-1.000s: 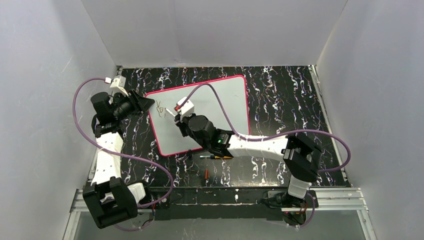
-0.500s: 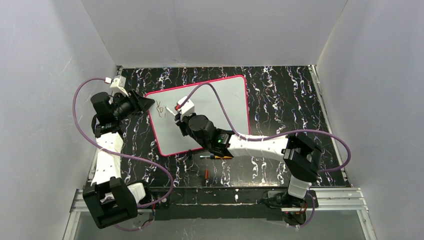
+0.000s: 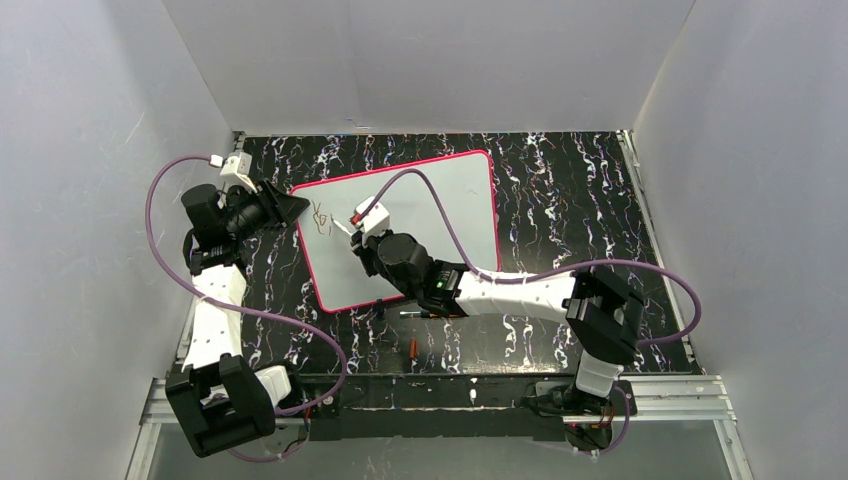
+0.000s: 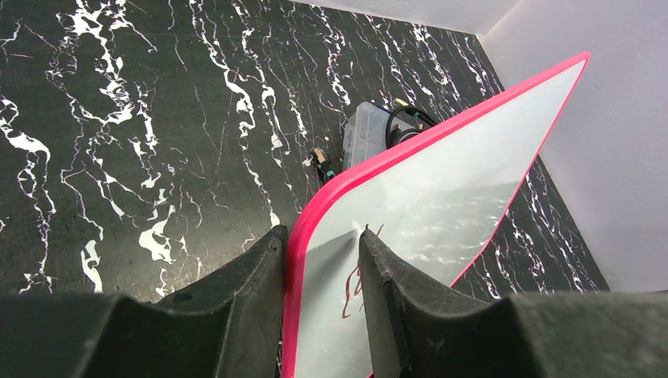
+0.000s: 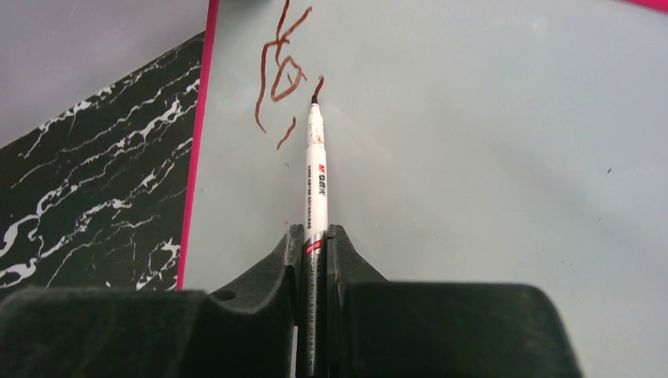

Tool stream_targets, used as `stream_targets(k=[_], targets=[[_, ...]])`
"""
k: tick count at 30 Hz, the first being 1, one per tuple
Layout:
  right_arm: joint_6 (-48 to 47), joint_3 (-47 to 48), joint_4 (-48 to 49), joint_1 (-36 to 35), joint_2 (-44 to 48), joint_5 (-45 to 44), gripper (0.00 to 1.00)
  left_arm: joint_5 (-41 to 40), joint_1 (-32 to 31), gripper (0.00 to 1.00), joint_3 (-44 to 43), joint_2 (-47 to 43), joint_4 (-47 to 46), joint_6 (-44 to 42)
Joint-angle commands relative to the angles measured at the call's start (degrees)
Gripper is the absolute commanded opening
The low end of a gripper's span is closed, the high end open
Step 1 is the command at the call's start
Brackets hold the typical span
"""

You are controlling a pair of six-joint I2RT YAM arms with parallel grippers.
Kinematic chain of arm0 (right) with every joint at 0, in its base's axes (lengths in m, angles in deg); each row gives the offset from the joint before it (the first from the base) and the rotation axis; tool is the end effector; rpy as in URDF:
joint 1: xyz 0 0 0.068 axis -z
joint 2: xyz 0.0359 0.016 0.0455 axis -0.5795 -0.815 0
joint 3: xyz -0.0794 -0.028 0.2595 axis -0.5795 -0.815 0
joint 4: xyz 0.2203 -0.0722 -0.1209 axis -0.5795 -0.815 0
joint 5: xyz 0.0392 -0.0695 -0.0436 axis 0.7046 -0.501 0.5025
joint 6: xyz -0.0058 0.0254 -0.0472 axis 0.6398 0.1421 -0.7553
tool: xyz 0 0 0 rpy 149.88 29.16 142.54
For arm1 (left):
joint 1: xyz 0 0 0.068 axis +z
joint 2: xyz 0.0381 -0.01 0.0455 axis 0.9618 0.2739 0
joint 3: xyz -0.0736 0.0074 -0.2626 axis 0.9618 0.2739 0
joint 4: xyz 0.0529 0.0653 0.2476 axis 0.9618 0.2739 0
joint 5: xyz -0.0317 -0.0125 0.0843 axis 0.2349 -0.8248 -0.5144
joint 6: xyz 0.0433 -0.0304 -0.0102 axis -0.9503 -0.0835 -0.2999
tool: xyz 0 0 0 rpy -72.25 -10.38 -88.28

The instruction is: Write a sentence on the whiteboard

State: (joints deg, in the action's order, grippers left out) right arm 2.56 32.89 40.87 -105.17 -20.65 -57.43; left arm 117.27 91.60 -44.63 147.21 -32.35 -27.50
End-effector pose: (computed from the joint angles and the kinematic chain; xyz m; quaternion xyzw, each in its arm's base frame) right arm 0.1587 0.3813 0.2899 -0.2532 0.6981 0.2436 0.6238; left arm 0.2454 0.0498 0.3233 0.0423 0.7507 -0.3051 0.5845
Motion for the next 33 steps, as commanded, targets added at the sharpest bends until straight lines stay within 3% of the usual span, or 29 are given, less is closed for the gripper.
stream_targets(k=[1,33], targets=[[1.5,-2.1,-0.8,0.2,2.1,-0.4,0.01,2.9,-0.5,0.36,-0.7,-2.2,0.9,-0.3],[-1.6,1.8,1.2,0.4,1.3,-6.3,0.01,2.7,-0.7,0.36,-0.8,-2.0,1.0,-0.5]])
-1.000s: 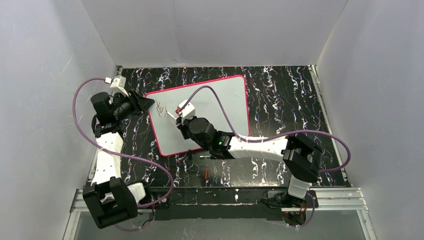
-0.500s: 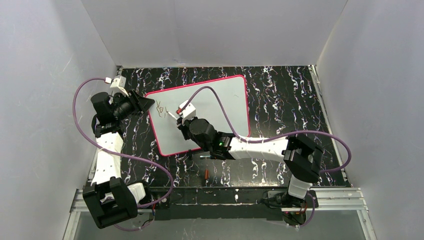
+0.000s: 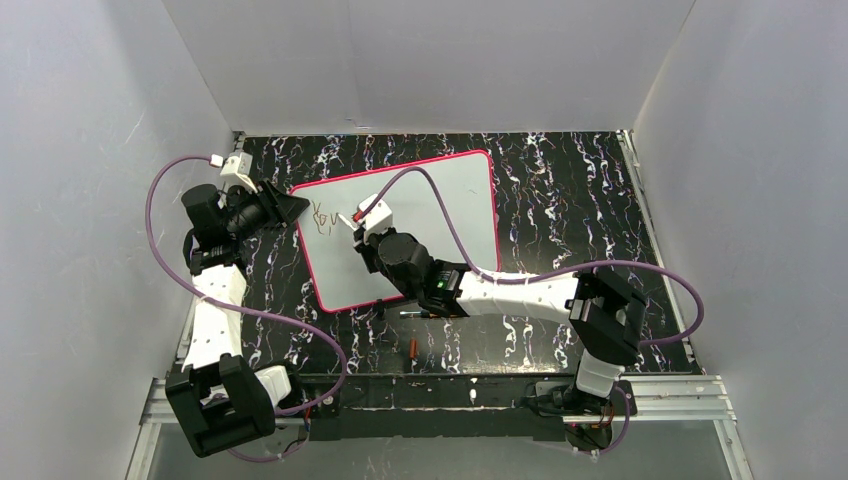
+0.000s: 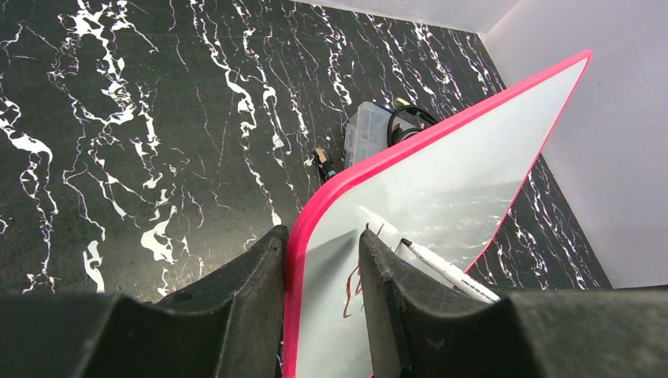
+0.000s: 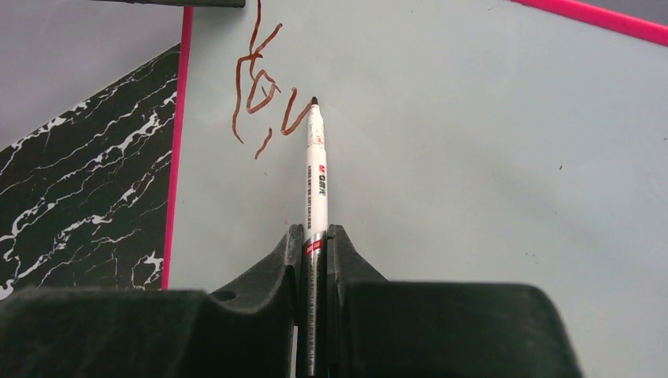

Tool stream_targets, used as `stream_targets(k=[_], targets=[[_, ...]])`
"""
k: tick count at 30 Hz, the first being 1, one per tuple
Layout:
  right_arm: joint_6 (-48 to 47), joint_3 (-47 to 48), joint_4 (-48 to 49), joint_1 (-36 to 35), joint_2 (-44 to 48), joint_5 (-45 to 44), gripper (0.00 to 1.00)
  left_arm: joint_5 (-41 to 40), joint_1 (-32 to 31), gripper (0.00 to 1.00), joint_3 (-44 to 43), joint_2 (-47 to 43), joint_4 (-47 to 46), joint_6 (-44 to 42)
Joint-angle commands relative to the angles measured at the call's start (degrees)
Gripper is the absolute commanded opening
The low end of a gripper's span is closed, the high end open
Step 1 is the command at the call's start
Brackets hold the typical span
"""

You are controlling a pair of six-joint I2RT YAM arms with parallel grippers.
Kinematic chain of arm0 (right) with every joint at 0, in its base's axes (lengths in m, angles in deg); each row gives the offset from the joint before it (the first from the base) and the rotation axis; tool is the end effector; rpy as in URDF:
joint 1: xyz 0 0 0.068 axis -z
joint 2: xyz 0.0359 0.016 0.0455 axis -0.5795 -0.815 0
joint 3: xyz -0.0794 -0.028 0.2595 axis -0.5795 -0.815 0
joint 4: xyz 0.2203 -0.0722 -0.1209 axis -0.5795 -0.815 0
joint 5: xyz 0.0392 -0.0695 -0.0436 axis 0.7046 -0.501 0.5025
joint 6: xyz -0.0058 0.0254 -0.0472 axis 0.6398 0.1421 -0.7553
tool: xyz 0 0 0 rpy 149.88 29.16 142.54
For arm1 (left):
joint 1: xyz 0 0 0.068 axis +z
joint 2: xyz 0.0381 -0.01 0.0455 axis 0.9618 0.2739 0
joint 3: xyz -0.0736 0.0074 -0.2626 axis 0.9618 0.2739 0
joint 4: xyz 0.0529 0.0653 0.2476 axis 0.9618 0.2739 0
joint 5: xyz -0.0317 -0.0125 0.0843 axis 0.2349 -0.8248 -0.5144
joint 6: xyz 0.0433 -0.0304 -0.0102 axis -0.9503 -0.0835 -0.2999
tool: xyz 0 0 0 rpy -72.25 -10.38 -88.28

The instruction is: Write a sentence on the whiteboard

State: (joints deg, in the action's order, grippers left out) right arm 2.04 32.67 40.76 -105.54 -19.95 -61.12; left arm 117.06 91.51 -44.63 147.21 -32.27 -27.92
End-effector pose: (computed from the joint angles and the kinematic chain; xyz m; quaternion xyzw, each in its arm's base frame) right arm 0.1568 0.3783 0.2933 -0.2362 0.7008 0.2228 0.6352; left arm 0.2455 0.0495 0.3231 0.0441 0.7510 -0.3023 0.5853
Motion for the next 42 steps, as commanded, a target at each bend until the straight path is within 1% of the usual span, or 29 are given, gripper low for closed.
stream_targets(k=[1,15,25,31,35,38,42], targets=[[-0.9,1.6,1.3,0.8,0.7,-2.6,0.01,2.9,-0.7,0.36,-0.8,-2.0,1.0,-0.1],[2.3,-3.1,-1.8,0.4,1.6,0.3,0.01,2.7,-0.7,0.36,-0.7,-2.2,1.1,-0.2],[2.5,-4.3,-1.5,0.3,3.4,-2.2,0.01,2.7,-0.6,0.36,-0.7,-2.3,1.1,-0.3],[1.4,-4.9,2.1,0.2,7.1,2.7,0.01,2.7,-0.6,0.36,-0.7,-2.3,1.2,-0.3],[0.5,-4.2,3.6,0.2,7.9,1.4,0.01,2.6,-0.6,0.36,-0.7,-2.3,1.2,-0.2],[-1.0,-2.5,3.5,0.4,6.7,-0.1,0.01,2.6,-0.7,0.36,-0.7,-2.2,1.2,-0.3],[-1.7,-0.5,3.7,0.7,4.8,0.0,0.01,2.6,-0.7,0.36,-0.7,-2.2,1.2,-0.3]])
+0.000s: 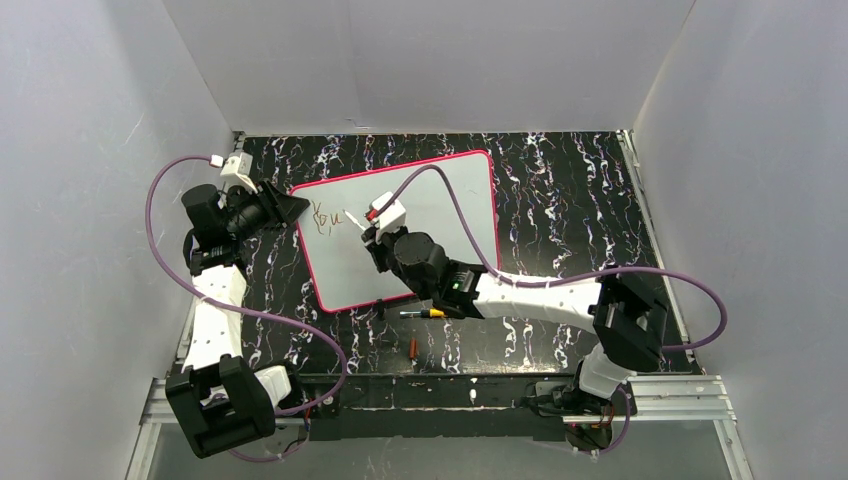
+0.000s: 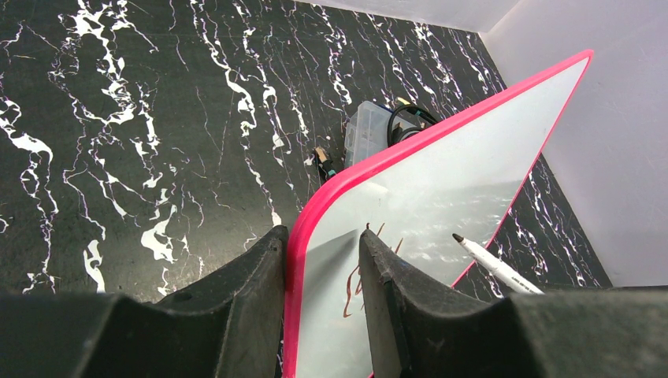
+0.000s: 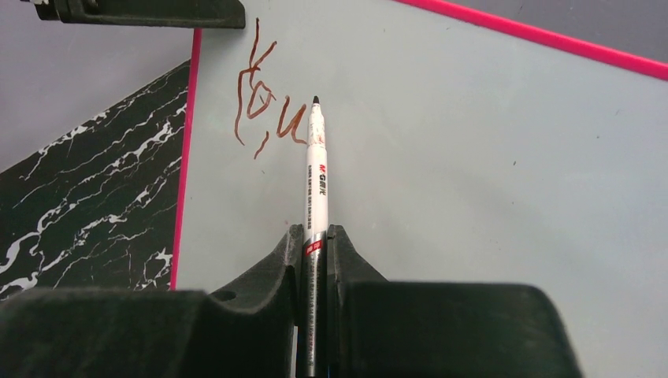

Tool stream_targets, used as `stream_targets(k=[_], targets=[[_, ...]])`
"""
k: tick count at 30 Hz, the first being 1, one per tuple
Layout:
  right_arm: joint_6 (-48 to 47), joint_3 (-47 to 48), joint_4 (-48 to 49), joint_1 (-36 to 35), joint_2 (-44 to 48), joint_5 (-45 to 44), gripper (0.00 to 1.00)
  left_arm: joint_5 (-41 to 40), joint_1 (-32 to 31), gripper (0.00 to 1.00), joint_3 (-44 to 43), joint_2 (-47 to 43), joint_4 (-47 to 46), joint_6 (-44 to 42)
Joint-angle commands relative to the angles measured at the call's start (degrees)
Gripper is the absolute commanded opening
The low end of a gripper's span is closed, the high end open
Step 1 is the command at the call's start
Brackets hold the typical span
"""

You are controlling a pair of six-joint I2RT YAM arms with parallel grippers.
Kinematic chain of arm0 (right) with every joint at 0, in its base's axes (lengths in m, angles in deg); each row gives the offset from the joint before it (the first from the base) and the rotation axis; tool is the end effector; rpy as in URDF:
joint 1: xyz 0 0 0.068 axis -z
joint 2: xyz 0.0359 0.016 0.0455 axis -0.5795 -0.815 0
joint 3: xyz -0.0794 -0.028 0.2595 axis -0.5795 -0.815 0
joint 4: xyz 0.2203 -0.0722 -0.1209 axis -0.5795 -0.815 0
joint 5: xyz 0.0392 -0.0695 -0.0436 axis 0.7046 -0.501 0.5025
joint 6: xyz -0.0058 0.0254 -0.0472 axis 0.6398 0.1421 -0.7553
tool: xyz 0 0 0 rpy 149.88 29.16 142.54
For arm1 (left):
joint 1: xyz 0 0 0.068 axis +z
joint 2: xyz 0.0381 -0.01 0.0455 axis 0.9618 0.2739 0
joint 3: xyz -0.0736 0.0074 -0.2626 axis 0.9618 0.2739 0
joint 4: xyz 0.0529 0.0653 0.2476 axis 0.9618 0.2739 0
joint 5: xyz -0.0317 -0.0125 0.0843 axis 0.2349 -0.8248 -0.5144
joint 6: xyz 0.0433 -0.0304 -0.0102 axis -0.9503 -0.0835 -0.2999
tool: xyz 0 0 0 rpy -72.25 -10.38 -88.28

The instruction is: Write a sentence on the whiteboard

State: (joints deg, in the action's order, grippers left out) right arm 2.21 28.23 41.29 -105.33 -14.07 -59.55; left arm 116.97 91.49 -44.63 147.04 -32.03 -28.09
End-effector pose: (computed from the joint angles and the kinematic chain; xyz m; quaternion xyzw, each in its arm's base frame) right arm 0.1490 0.3550 0.3059 -0.2339 0.6915 0.2417 0.6393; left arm 0.2449 0.0493 0.3234 0.0446 0.7514 -0.3012 0.5855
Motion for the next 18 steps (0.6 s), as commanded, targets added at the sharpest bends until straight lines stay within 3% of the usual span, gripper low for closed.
stream_targets(k=[1,18], targets=[[-2.0,4.2,3.2,0.5,-1.6,-1.6,0.01,2.7,-0.7,0.36,-0.7,-2.0,1.0,-0.1],[-1.0,6.0,1.3,1.5,-5.0,-5.4,0.01,2.7,-0.7,0.36,-0.9,-1.9,1.1,-0.3]])
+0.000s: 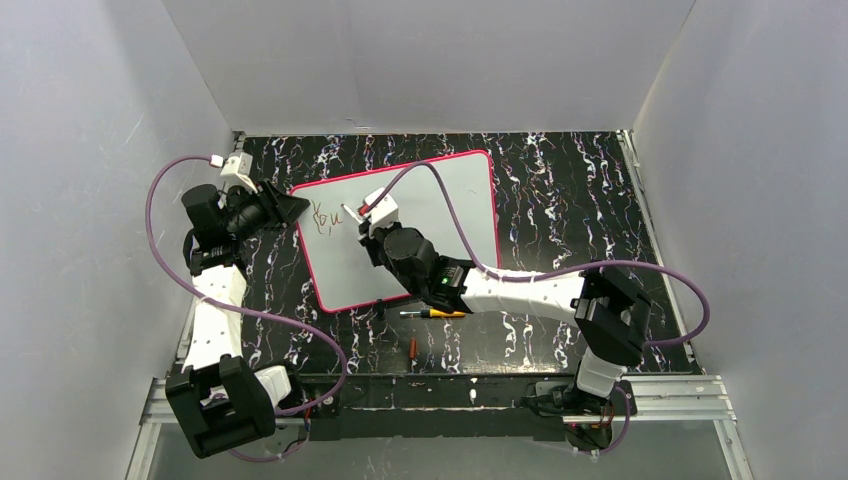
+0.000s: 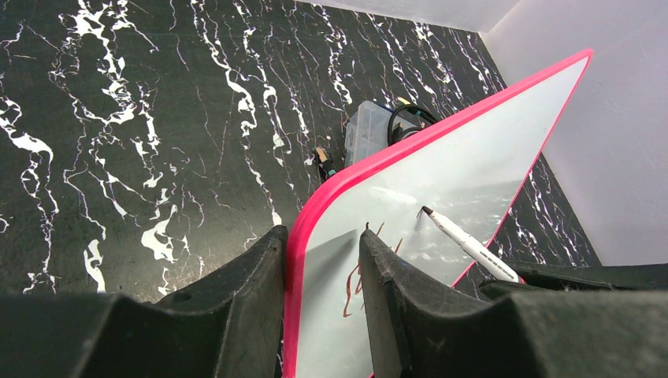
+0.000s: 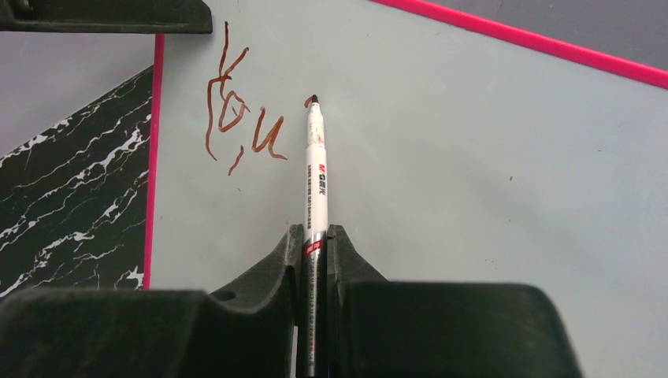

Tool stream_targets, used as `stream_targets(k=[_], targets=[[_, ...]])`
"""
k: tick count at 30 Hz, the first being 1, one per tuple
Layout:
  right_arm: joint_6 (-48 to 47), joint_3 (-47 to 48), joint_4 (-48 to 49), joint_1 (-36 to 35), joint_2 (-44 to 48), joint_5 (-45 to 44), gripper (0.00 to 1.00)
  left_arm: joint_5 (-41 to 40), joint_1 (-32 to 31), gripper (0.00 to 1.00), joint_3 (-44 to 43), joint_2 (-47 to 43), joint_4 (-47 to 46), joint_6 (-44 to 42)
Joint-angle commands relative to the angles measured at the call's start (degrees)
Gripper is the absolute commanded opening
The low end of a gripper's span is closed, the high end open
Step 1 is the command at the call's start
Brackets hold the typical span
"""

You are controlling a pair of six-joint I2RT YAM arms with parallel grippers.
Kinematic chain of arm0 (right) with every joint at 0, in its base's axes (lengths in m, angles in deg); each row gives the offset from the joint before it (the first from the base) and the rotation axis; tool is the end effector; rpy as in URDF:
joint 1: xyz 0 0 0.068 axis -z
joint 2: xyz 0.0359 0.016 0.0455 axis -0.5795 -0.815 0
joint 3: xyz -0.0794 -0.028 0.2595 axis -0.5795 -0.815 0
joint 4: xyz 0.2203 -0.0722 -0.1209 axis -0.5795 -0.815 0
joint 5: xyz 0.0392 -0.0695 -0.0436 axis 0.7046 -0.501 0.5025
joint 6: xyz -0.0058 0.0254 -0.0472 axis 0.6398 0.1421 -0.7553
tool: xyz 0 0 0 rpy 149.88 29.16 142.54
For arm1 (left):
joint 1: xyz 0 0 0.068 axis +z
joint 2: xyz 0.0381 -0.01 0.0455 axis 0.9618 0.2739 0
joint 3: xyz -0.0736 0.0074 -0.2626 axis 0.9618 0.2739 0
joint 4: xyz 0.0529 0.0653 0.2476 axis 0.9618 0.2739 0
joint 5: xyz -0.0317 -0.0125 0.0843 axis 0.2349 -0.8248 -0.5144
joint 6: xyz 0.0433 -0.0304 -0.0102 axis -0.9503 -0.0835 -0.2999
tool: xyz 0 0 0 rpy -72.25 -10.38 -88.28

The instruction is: Write a sentence on the whiteboard

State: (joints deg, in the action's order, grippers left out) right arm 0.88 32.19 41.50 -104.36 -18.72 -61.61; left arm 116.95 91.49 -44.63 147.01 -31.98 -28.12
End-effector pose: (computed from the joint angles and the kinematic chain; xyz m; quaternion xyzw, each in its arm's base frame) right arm 0.1632 0.3705 0.3000 -0.2265 0.6960 0.2143 0.6468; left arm 0.2448 0.0492 0.3234 0.0446 0.7515 -0.3009 0.5855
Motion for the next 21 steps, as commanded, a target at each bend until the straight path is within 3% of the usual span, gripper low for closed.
stream_targets(k=[1,21], targets=[[0.6,1.7,1.0,0.6,-0.2,-3.5,0.01,2.8,-0.7,0.36,-0.9,-1.8,1.0,-0.3],[4.0,-2.1,-0.5,0.4,1.8,-0.2,0.01,2.7,-0.7,0.36,-0.8,-2.0,1.0,-0.3]])
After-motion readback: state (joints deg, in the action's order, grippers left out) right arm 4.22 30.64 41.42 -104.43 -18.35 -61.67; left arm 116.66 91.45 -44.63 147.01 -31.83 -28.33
